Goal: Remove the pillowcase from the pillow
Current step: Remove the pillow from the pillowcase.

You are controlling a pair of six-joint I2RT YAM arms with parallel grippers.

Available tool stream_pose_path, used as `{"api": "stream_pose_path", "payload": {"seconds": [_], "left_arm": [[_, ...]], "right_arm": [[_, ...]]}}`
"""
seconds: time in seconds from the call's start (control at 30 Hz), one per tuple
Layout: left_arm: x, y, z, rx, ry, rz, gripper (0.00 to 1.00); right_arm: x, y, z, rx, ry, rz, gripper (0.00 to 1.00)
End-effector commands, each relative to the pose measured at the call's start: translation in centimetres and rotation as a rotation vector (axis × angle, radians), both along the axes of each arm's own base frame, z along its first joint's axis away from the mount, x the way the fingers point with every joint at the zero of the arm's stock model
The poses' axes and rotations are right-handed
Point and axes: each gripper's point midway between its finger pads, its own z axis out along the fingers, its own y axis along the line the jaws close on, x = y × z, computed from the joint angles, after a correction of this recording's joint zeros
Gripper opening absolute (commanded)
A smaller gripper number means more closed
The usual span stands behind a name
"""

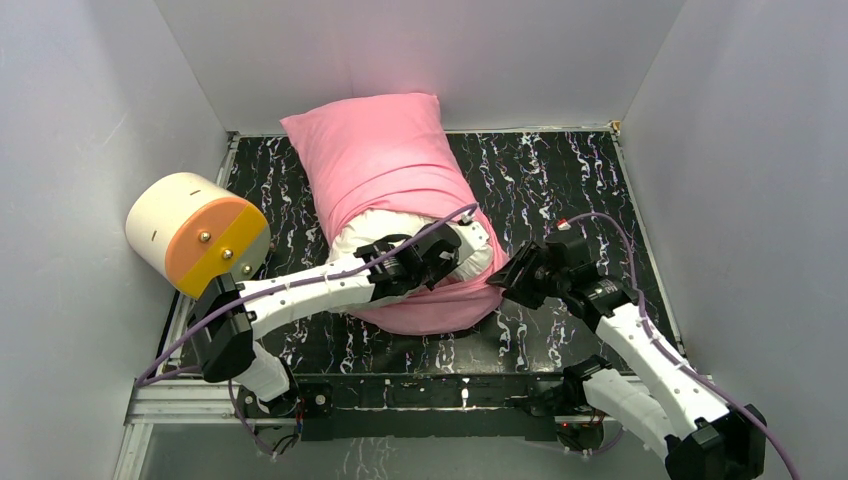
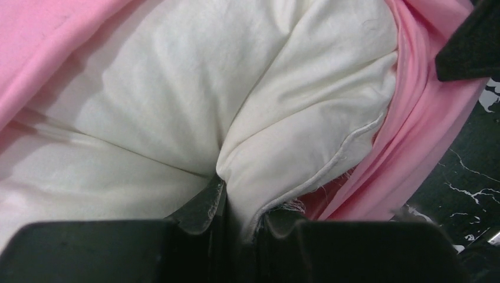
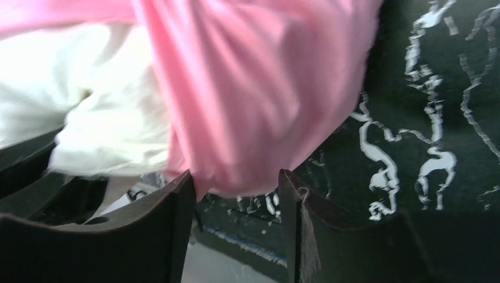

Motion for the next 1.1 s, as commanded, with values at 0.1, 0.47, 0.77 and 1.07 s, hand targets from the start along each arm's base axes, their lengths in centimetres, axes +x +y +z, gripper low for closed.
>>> {"api": "stream_pose_path", "payload": {"seconds": [0.1, 0.47, 0.77, 1.07], "left_arm": [[0.3, -0.9, 2.6, -0.194, 0.035, 0.068, 0.00], [0.1, -1.9, 1.6, -0.231, 0.073, 0.082, 0.00], [0.3, -2.5, 1.8, -0.246, 0.074, 0.079, 0.00], [0.0, -2.3, 1.8, -0.245, 0.085, 0.070, 0.00]], "right_arm": [[-1.0, 3.6, 6.4, 0.258, -0.029, 0.110, 0.63], [-0.6, 4.7, 5.9, 0.426, 0.177, -0.088, 0.55], [0.2, 5.7, 2.8, 0.421, 0.252, -0.176, 0.47], [3.5, 7.0, 2.0, 0.452, 0.197, -0.206, 0.45]]}}
